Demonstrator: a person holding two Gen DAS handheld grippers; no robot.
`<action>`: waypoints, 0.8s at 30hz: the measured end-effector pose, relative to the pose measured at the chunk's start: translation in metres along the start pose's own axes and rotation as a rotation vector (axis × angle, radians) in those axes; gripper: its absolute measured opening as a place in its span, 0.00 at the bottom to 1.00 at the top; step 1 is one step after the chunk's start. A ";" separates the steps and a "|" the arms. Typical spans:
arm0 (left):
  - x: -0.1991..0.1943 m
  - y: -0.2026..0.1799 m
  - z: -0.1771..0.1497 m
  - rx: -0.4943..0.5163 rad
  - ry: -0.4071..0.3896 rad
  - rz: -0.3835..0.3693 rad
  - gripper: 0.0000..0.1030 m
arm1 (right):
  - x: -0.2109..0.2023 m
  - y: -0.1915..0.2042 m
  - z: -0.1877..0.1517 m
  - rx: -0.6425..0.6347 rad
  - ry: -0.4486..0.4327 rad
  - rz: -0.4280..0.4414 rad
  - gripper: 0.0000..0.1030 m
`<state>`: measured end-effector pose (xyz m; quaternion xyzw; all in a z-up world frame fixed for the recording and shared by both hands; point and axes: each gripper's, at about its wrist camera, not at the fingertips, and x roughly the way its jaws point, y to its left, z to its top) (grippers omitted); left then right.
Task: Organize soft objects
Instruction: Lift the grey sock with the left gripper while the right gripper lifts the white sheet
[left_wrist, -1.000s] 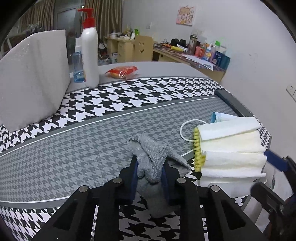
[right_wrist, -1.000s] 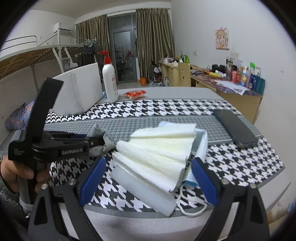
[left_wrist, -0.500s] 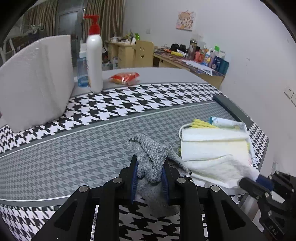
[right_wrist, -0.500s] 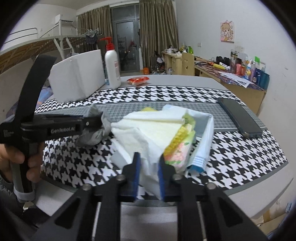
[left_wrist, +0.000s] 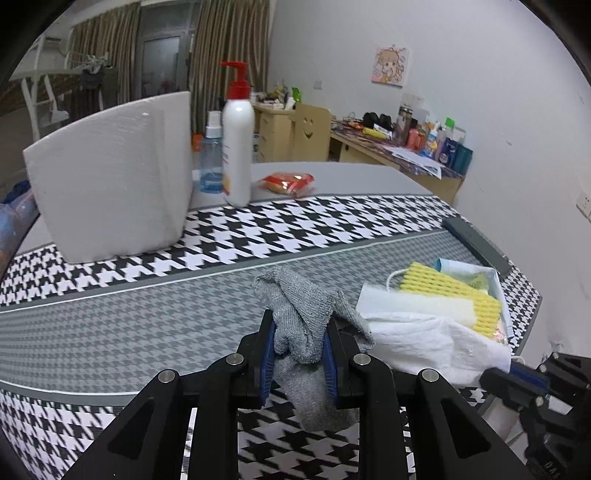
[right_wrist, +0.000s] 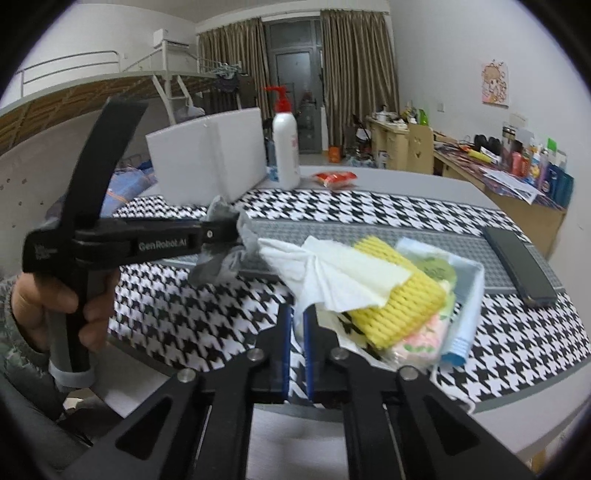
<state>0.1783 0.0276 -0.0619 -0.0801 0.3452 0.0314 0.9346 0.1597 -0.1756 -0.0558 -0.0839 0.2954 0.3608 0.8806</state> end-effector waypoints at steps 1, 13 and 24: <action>-0.002 0.002 0.000 -0.003 -0.004 0.004 0.23 | -0.001 0.001 0.003 -0.003 -0.011 0.004 0.08; -0.026 0.021 0.001 -0.008 -0.051 0.034 0.24 | 0.004 0.013 0.021 -0.039 -0.044 0.027 0.08; -0.025 0.025 0.000 -0.026 -0.045 0.027 0.24 | 0.013 0.031 0.017 -0.188 -0.014 -0.021 0.60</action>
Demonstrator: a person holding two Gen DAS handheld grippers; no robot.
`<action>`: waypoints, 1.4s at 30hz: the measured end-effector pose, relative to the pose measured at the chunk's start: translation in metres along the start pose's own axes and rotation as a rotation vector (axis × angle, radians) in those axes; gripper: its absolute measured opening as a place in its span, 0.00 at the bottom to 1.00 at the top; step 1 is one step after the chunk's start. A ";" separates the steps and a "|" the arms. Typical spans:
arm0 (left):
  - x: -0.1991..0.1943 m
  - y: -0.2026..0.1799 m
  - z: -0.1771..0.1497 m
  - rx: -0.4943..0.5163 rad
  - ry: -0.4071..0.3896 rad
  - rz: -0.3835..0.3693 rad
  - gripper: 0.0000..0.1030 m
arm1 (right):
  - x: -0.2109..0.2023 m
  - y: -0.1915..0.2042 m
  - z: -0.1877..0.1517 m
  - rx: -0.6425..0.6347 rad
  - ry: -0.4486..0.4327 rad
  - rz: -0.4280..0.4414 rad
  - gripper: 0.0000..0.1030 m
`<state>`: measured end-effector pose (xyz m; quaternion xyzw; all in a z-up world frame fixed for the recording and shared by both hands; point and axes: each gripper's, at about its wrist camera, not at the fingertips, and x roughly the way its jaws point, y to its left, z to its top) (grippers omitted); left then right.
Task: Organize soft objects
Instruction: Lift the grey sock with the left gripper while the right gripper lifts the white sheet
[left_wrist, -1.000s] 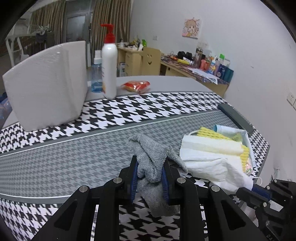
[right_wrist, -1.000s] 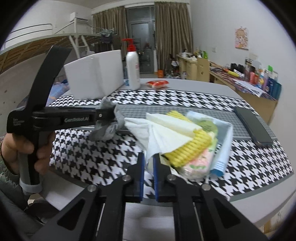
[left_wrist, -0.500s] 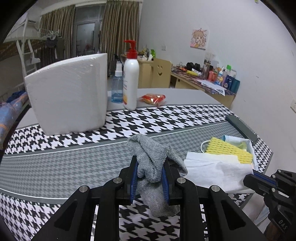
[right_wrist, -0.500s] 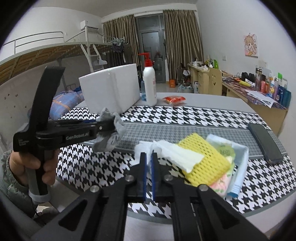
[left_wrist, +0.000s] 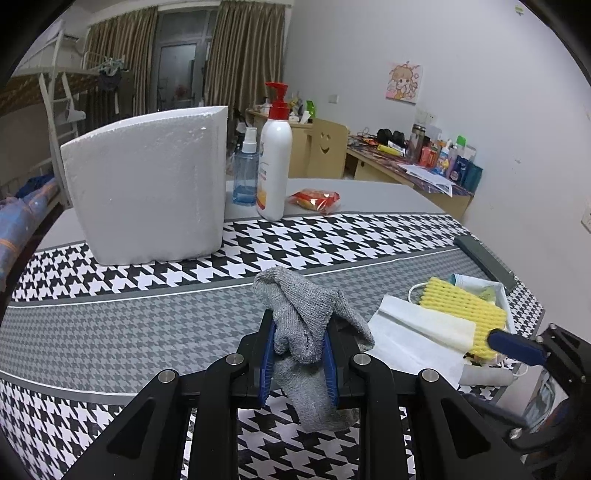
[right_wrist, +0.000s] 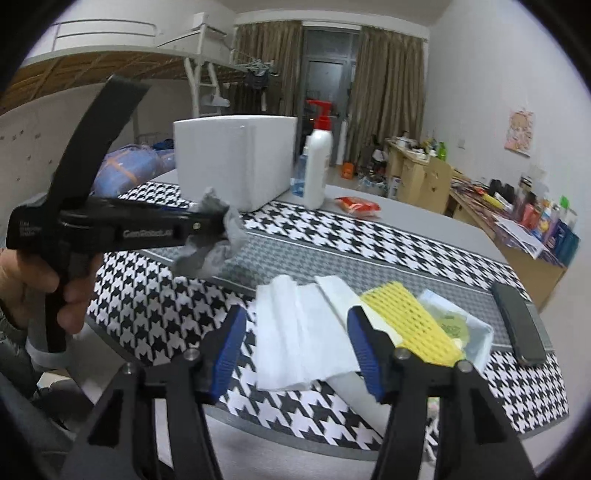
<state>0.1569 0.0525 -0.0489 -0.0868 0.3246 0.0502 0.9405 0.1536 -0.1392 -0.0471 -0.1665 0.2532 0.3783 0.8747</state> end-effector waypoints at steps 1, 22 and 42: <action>0.000 0.000 0.000 0.000 0.001 0.001 0.24 | 0.005 0.002 0.001 -0.015 0.012 0.009 0.60; 0.013 0.006 0.000 0.031 0.019 -0.016 0.24 | 0.078 0.003 -0.002 0.006 0.214 0.064 0.36; -0.031 0.019 0.010 0.108 -0.137 -0.008 0.24 | 0.059 0.012 0.020 0.076 0.117 0.089 0.08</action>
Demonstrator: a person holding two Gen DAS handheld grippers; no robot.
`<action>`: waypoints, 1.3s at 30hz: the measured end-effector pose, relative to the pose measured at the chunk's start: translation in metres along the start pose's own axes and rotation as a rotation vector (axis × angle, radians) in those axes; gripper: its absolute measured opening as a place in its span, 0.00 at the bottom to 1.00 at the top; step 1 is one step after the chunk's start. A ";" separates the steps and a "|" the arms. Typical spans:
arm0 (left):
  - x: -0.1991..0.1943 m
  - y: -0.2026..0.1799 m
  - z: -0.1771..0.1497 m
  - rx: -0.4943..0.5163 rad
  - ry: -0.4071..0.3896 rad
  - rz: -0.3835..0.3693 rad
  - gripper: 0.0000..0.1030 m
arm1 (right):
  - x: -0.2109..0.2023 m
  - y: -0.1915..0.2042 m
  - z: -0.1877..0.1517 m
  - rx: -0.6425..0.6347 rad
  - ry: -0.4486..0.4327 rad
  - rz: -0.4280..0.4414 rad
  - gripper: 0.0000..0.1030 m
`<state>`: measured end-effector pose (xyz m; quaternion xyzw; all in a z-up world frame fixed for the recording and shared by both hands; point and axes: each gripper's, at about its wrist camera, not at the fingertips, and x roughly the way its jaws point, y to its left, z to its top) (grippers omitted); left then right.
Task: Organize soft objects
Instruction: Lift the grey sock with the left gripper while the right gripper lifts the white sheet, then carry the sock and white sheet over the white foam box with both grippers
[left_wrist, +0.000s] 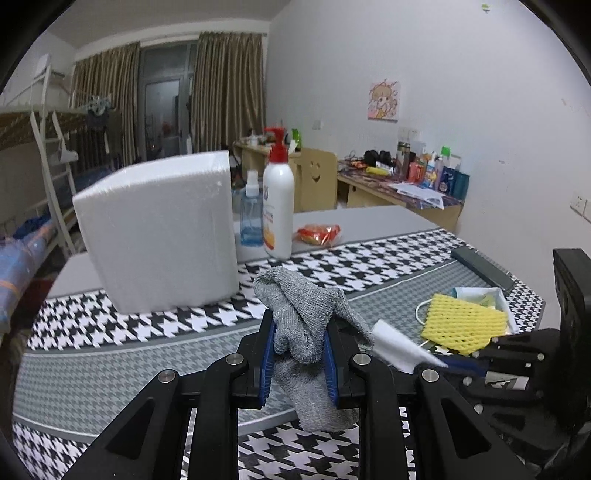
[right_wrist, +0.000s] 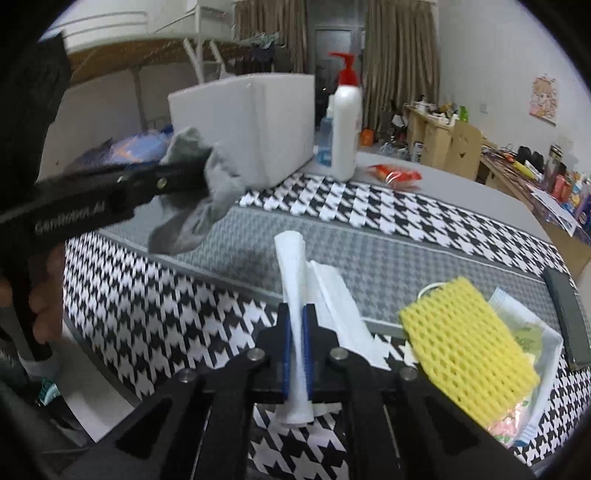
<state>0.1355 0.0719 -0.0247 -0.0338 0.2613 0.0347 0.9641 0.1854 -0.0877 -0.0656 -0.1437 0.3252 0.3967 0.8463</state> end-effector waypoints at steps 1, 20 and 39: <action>-0.002 0.001 0.001 0.001 -0.010 0.006 0.24 | -0.002 0.000 0.002 0.011 -0.010 -0.005 0.08; -0.026 0.022 0.020 -0.005 -0.063 0.054 0.24 | -0.036 0.017 0.038 0.044 -0.160 -0.025 0.08; -0.043 0.024 0.048 0.020 -0.130 0.097 0.24 | -0.051 0.028 0.072 0.041 -0.242 -0.054 0.08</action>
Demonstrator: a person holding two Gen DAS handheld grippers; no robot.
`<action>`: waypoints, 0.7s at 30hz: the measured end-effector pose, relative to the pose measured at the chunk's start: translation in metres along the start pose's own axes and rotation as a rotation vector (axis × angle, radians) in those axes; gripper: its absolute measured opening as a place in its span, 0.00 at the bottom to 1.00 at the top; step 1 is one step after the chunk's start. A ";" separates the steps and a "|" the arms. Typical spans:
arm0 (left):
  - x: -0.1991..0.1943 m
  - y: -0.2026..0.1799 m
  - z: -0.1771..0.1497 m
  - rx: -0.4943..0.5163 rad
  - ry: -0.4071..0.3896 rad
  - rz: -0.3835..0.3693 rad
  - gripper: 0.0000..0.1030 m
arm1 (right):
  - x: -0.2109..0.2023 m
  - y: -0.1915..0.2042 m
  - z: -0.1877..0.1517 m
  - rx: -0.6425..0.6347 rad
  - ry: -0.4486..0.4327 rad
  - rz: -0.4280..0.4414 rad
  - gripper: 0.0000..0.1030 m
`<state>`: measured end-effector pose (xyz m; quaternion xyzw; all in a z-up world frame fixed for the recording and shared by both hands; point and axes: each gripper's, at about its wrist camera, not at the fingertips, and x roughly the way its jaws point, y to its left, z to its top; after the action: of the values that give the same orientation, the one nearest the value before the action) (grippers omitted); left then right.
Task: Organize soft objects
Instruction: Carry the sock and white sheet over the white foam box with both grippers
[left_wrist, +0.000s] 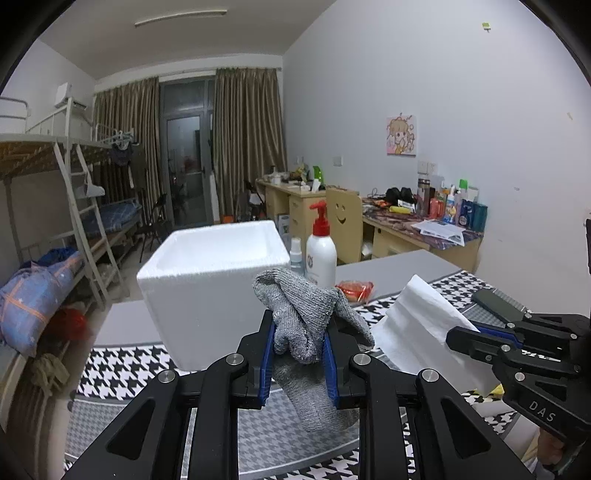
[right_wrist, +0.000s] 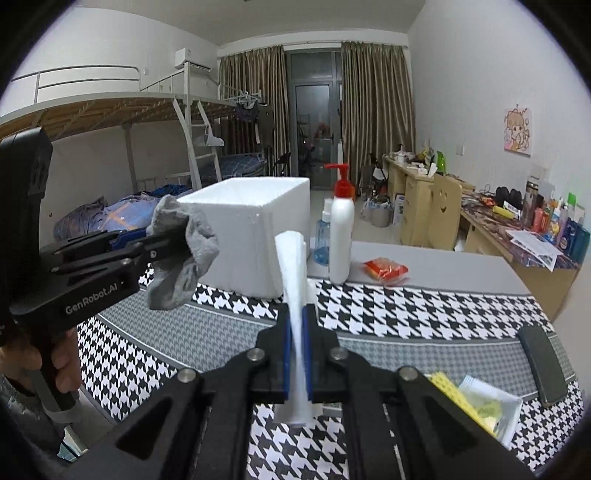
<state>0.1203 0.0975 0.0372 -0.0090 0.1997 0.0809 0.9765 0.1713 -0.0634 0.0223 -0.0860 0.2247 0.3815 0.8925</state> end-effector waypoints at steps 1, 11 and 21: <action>0.000 0.000 0.002 0.002 -0.002 0.001 0.24 | -0.001 0.001 0.002 -0.002 -0.004 0.000 0.08; -0.003 0.004 0.017 0.017 -0.029 0.032 0.24 | -0.007 0.002 0.019 0.000 -0.040 0.001 0.08; -0.002 0.009 0.031 0.028 -0.066 0.055 0.24 | -0.004 0.008 0.037 -0.016 -0.068 -0.005 0.08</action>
<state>0.1290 0.1071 0.0667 0.0128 0.1687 0.1052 0.9800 0.1752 -0.0487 0.0568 -0.0807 0.1911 0.3839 0.8998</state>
